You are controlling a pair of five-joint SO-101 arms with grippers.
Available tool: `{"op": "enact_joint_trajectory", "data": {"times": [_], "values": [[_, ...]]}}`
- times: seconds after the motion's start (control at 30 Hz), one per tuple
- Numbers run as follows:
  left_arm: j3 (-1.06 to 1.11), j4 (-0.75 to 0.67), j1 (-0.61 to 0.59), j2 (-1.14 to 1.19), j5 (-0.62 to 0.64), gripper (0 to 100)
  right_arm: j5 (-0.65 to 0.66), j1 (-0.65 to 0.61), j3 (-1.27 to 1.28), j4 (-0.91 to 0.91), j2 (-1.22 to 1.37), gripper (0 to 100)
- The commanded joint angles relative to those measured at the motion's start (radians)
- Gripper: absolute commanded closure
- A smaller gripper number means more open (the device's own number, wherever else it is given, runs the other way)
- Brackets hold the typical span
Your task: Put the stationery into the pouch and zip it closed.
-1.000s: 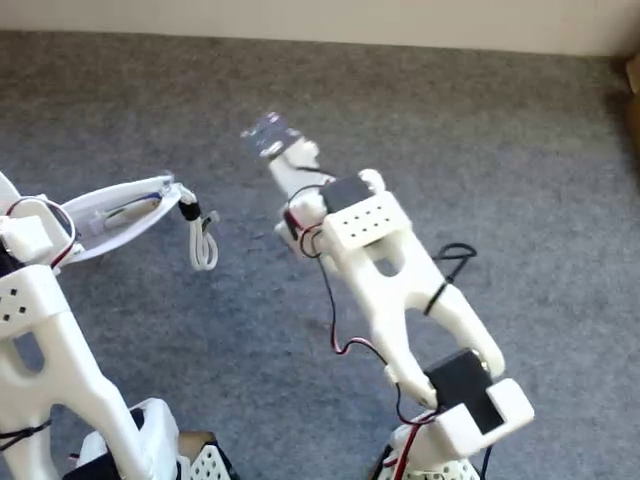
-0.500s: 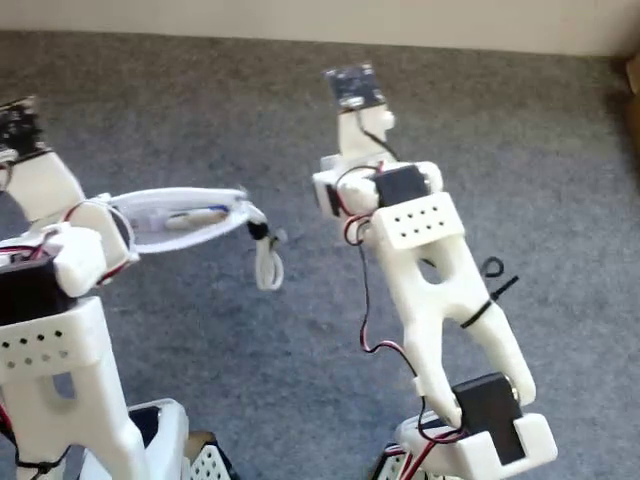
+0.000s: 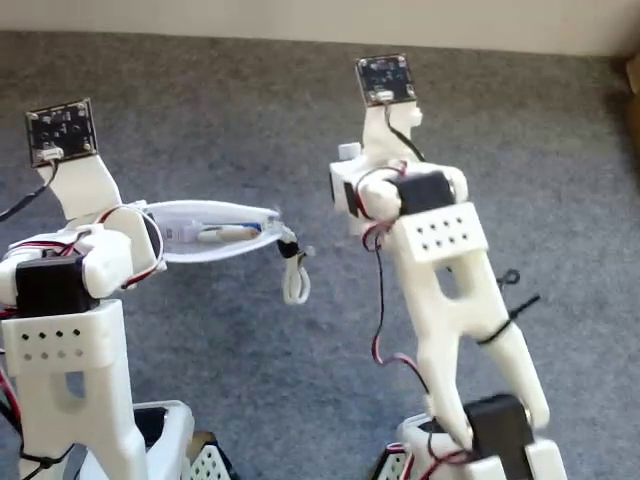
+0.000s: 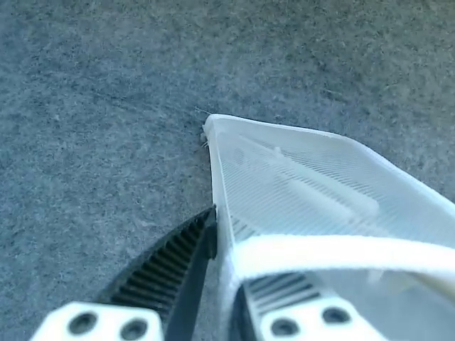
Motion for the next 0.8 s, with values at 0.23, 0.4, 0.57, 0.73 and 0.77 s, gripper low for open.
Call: {"op": "enact_joint_trajectory", "data": {"times": [0.23, 0.4, 0.57, 0.73, 0.77], "values": [[0.004, -0.009, 0.015, -0.033, 0.003, 99, -0.006, -0.096, 0.105, -0.018, -0.346, 99.4], [0.004, -0.009, 0.015, -0.033, 0.003, 99, -0.005, -0.222, 0.133, -0.018, -0.435, 99.4], [0.004, -0.009, 0.015, -0.033, 0.003, 99, -0.003, -0.309, 0.140, -0.027, -0.475, 99.4], [0.002, -0.009, 0.015, -0.035, 0.003, 99, -0.008, -0.363, 0.140, -0.107, -0.478, 99.4], [0.002, -0.009, 0.015, -0.035, 0.003, 99, -0.008, -0.372, 0.140, -0.122, -0.478, 99.4]]}}
